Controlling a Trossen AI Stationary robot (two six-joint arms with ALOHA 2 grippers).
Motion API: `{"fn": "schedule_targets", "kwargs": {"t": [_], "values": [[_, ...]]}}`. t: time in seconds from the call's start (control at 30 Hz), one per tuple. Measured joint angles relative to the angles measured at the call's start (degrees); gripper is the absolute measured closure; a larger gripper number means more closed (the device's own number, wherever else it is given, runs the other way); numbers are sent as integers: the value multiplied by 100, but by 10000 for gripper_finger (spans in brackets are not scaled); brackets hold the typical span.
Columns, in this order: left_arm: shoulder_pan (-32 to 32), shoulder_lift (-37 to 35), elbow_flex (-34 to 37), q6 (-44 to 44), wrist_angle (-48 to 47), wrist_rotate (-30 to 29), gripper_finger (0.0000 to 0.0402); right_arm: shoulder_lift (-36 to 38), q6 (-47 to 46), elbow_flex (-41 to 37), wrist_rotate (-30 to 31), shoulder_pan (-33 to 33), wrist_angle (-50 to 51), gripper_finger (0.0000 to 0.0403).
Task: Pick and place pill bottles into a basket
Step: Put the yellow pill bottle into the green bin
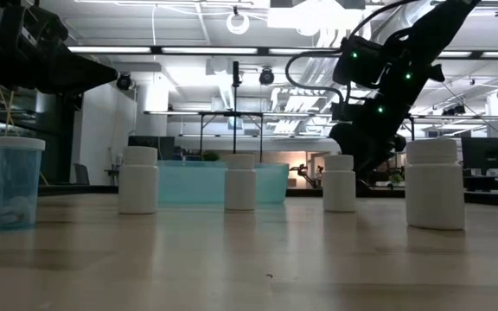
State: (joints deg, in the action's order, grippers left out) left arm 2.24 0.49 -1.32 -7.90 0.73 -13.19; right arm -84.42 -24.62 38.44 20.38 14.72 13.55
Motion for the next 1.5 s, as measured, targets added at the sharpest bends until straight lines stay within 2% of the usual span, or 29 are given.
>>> {"fn": "schedule_targets", "kwargs": {"t": [0.43,1.1,1.5], "values": [[0,1,0,0,-2,-1,337,0,-151,0,-280,183,-10,124],[1,0,0,1,-1,2,337,0,-151,0,-323,181,-5,227],[0,0,0,-9,-2,2,337,4,-195,2,-444,179,-8,304]]}}
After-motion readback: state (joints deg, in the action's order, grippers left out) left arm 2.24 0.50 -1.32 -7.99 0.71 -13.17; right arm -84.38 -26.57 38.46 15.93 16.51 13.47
